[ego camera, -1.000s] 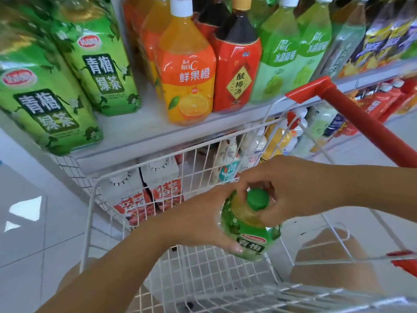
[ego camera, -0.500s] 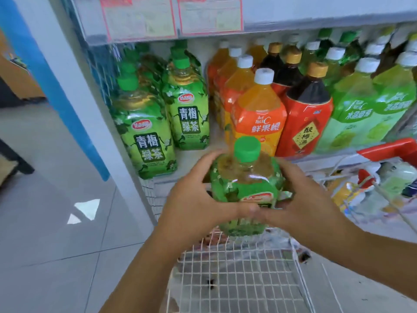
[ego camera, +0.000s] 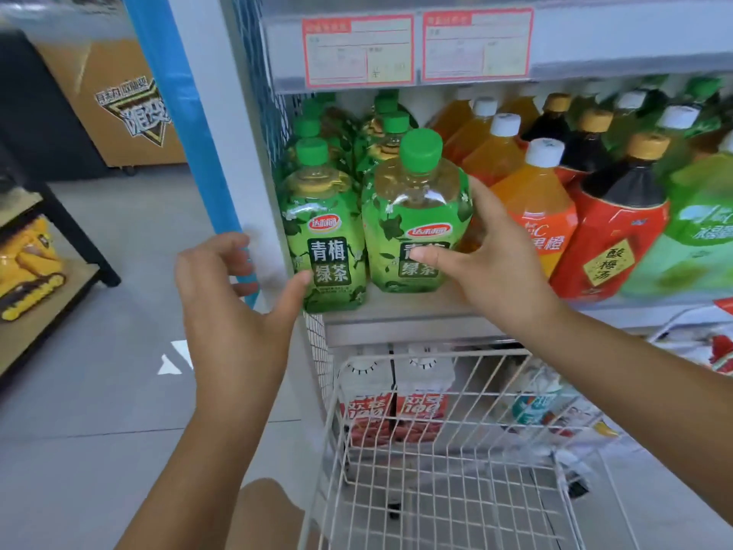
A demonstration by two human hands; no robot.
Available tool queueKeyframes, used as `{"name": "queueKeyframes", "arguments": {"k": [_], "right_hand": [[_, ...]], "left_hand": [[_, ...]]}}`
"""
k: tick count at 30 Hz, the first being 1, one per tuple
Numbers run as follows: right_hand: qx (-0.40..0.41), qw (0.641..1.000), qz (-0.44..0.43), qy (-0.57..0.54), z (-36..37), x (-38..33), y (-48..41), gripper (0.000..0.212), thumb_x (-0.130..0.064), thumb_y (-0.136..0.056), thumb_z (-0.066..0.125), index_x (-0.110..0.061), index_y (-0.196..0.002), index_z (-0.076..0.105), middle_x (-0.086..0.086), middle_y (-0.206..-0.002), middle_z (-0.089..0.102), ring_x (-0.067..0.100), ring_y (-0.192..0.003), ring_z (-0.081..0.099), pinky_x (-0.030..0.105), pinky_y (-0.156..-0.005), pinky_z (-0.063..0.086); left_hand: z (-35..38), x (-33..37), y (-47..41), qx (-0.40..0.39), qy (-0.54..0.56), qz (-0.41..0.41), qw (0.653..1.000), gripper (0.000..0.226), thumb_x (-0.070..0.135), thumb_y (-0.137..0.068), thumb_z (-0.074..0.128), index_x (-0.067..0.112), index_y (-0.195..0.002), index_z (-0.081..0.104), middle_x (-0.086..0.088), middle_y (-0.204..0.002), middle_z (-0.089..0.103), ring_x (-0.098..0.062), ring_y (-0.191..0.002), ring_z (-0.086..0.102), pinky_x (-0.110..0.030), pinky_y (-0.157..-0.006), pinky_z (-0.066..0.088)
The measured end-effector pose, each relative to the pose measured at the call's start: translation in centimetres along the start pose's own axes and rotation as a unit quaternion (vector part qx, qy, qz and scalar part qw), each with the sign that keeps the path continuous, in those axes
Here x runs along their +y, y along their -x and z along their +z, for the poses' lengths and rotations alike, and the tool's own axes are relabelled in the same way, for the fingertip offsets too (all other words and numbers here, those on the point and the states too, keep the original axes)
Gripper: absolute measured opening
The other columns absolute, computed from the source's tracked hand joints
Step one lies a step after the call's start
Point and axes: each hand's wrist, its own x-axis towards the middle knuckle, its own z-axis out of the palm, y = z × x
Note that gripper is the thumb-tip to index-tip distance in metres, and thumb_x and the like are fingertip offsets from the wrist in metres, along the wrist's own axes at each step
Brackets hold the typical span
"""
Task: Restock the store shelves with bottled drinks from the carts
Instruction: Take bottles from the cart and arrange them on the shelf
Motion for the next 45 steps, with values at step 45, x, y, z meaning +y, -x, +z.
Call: {"name": "queueKeyframes", "arguments": {"k": [45], "right_hand": [[-0.381, 0.853, 0.275, 0.226, -9.9, -9.6, 6.1, 0.054, -0.041, -0.096, 0.051, -0.017, -0.144, 0.040, 0.009, -0.144, 0.046, 0.024, -0.131, 0.043, 0.034, -0.104, 0.037]], "left_hand": [[-6.8, 20.3, 9.3, -0.387, -0.180, -0.353, 0.833, 0.057, 0.026, -0.096, 0.054, 0.023, -0.148, 0.033, 0.004, -0.150, 0.036, -0.020, -0.126, 0.050, -0.038, -0.099, 0.045]]}}
